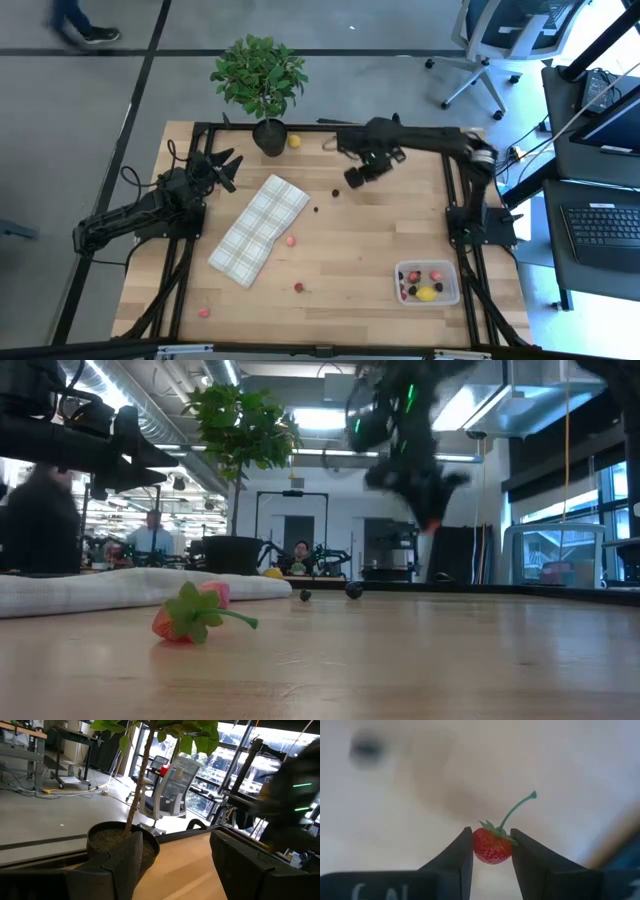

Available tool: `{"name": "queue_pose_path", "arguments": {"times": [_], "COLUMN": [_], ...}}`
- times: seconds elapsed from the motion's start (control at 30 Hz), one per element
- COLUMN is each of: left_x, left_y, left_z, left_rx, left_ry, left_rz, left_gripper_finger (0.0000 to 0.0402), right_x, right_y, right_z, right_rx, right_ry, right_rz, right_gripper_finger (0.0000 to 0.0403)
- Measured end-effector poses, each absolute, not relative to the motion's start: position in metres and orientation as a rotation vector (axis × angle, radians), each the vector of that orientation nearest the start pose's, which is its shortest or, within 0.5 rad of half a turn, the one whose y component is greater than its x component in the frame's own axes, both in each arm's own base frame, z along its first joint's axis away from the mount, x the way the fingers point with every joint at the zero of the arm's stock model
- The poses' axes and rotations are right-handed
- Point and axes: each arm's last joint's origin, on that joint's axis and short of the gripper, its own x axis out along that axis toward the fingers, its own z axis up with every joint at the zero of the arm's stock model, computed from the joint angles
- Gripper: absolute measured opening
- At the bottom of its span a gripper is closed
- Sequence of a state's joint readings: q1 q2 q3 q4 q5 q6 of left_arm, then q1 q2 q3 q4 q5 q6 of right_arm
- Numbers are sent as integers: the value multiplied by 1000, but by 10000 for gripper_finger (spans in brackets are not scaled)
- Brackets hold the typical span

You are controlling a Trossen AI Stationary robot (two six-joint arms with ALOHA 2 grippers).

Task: Pick and placing Produce into tupperware
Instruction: Put the top red strawberry into the transparent bin

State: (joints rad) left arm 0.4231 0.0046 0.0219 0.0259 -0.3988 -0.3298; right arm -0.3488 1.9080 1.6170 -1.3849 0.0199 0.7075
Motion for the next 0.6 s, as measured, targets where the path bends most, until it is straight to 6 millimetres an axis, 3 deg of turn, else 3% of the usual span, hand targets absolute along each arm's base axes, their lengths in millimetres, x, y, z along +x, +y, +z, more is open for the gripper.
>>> {"name": "queue_pose_path", "arguments": {"times": [0.07,0.3,0.47,0.6], "left_x": [81,81,82,82], "left_y": [49,49,49,48], "left_z": [173,173,173,173], "left_rx": [-310,-311,-319,-320], "left_ry": [-179,-179,-180,-176], "left_rz": [807,807,793,780], "left_gripper_finger": [225,225,225,225], "right_x": [320,286,249,232], "right_y": [-88,27,97,143], "right_z": [264,307,306,286], "right_rx": [799,938,1082,1179], "right_ry": [1533,1438,1408,1422], "right_rz": [-871,-900,-1039,-1093], "right_gripper_finger": [113,118,119,120]}}
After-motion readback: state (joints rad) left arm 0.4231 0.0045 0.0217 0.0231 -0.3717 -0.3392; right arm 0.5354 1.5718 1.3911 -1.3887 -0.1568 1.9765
